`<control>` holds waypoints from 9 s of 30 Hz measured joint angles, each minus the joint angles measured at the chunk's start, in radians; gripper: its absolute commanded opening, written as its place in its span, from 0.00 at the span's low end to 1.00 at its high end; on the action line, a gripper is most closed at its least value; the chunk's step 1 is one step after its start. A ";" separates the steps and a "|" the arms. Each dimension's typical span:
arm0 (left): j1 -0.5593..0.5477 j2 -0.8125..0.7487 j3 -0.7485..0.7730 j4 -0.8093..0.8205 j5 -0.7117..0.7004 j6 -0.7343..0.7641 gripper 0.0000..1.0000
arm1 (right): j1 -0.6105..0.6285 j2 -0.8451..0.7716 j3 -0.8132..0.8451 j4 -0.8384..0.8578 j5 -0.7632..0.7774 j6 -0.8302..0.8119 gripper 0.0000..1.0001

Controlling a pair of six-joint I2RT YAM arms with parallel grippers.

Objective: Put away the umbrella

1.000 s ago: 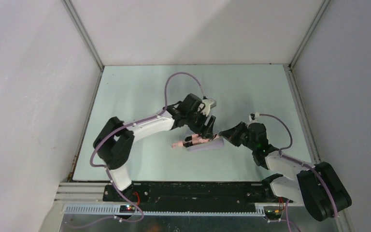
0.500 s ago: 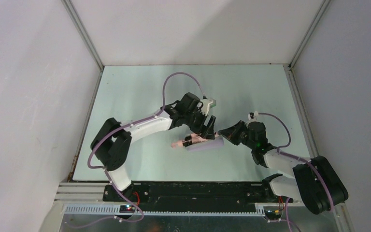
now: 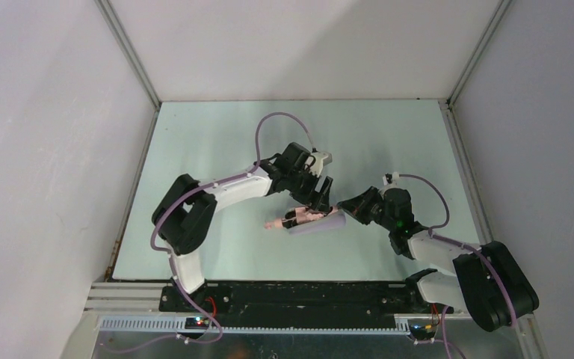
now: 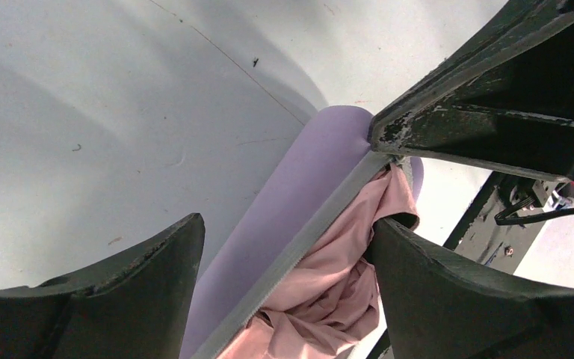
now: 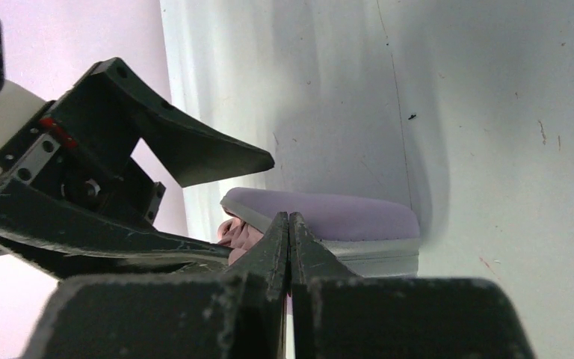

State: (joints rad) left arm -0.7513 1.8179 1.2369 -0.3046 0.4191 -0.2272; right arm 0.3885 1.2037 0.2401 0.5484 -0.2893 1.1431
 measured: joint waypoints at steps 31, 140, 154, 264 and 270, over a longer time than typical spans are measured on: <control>-0.071 0.007 -0.154 0.223 -0.042 -0.097 0.26 | 0.242 -0.037 0.014 -0.047 0.349 -0.053 0.00; -0.253 -0.190 -0.472 0.468 -0.369 -0.306 0.38 | 0.509 -0.101 0.036 -0.177 0.600 -0.220 0.00; -0.259 -0.290 -0.492 0.406 -0.330 -0.216 1.00 | 0.336 -0.171 0.033 -0.242 0.282 -0.239 0.00; -0.428 -0.309 -0.567 0.362 -0.581 -0.142 0.78 | 0.192 -0.270 -0.017 -0.292 -0.023 -0.256 0.00; -0.429 -0.293 -0.567 0.421 -0.591 -0.120 0.63 | 0.231 -0.269 -0.016 -0.289 0.006 -0.244 0.00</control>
State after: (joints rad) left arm -1.1805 1.5253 0.6697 0.1165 -0.1722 -0.3470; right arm 0.6197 0.9348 0.2245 0.2596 -0.2832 0.8989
